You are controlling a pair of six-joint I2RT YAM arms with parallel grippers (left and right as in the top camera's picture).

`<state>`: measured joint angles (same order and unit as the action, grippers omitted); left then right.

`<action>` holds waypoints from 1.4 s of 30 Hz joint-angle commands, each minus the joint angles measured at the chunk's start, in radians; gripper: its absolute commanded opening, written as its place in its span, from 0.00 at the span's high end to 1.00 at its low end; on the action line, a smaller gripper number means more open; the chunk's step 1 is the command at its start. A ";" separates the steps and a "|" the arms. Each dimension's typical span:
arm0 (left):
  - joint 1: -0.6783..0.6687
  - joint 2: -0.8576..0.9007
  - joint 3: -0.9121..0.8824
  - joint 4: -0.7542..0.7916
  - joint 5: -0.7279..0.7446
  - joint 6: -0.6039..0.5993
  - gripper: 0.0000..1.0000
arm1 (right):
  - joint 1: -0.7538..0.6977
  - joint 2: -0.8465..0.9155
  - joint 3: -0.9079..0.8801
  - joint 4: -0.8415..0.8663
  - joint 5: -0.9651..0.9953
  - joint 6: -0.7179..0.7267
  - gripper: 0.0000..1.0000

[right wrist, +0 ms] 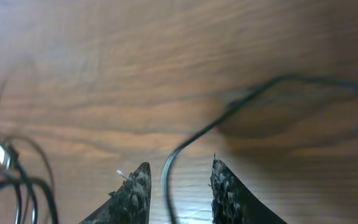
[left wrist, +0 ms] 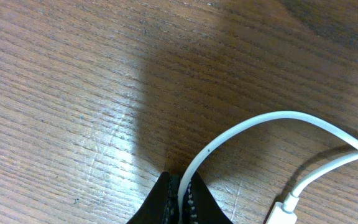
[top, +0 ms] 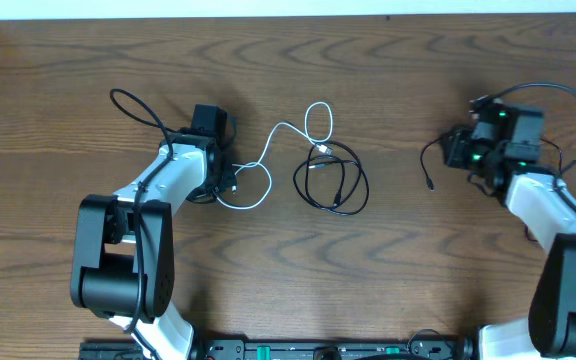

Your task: Untangle cables

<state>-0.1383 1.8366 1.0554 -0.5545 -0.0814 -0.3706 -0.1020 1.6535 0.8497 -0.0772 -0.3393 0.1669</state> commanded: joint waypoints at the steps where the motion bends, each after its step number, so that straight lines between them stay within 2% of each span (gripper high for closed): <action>1: 0.008 0.037 -0.025 -0.009 -0.004 -0.013 0.93 | 0.043 0.035 0.006 -0.021 -0.007 -0.036 0.72; 9: 0.008 0.037 -0.025 -0.009 -0.004 -0.013 0.93 | 0.142 0.114 0.006 -0.058 0.161 -0.078 0.73; 14: 0.008 0.037 -0.025 -0.009 -0.004 -0.013 0.93 | 0.164 0.148 0.006 -0.074 0.184 -0.163 0.75; 17: 0.008 0.037 -0.025 -0.009 -0.004 -0.013 0.93 | 0.174 0.161 0.006 -0.094 0.217 -0.165 0.76; 24: 0.008 0.037 -0.025 -0.005 -0.004 -0.013 0.93 | 0.191 0.165 0.006 -0.170 0.406 -0.164 0.99; 30: 0.008 0.037 -0.025 -0.005 -0.004 -0.013 0.93 | 0.191 0.165 0.006 -0.177 0.437 -0.161 0.99; 35: 0.008 0.037 -0.025 -0.005 -0.004 -0.013 0.93 | 0.172 0.155 0.008 -0.161 0.542 -0.051 0.99; 42: 0.008 0.037 -0.025 -0.005 0.007 -0.013 0.93 | 0.039 0.058 0.077 -0.159 0.597 -0.048 0.99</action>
<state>-0.1383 1.8366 1.0554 -0.5541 -0.0811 -0.3706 -0.0032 1.7649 0.8848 -0.2352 0.1757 0.0925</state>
